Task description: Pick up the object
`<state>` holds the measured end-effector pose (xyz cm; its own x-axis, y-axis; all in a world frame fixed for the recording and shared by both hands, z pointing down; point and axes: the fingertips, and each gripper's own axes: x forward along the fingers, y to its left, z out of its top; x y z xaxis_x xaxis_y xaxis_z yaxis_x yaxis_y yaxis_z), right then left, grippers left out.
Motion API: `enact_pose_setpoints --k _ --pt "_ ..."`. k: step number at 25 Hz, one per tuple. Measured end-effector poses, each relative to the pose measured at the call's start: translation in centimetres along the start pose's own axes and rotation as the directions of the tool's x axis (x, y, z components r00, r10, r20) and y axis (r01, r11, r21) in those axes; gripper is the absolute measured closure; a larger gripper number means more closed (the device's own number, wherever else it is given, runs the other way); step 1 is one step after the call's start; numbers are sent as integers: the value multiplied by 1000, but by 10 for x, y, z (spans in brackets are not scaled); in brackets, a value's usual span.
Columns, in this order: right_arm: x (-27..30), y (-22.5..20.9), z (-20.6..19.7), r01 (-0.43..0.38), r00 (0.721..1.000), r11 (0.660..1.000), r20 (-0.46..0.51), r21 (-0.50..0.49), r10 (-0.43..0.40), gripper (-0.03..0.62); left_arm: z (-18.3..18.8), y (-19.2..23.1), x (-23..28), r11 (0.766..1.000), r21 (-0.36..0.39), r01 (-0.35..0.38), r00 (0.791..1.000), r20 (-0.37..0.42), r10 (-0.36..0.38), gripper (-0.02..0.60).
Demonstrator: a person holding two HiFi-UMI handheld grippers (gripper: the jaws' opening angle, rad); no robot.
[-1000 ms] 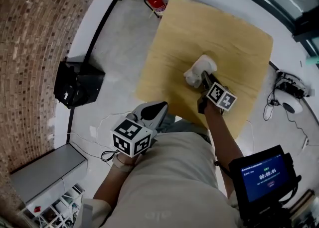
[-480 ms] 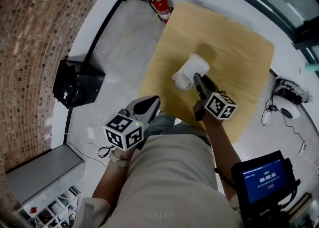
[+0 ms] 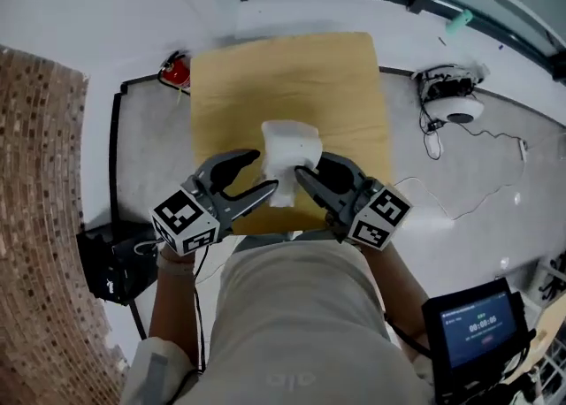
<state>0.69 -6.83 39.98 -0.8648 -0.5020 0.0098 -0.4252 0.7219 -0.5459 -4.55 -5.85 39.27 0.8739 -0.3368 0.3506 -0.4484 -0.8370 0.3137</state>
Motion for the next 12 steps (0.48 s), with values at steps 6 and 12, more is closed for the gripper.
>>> enact_pose_setpoints --k 6,12 --pt "-31 14 28 5 999 995 32 -102 -2 473 27 -35 49 968 25 248 969 -2 -248 445" --pt "-26 8 17 49 994 991 -88 -124 -60 473 16 -28 50 990 30 136 990 -50 -135 443"
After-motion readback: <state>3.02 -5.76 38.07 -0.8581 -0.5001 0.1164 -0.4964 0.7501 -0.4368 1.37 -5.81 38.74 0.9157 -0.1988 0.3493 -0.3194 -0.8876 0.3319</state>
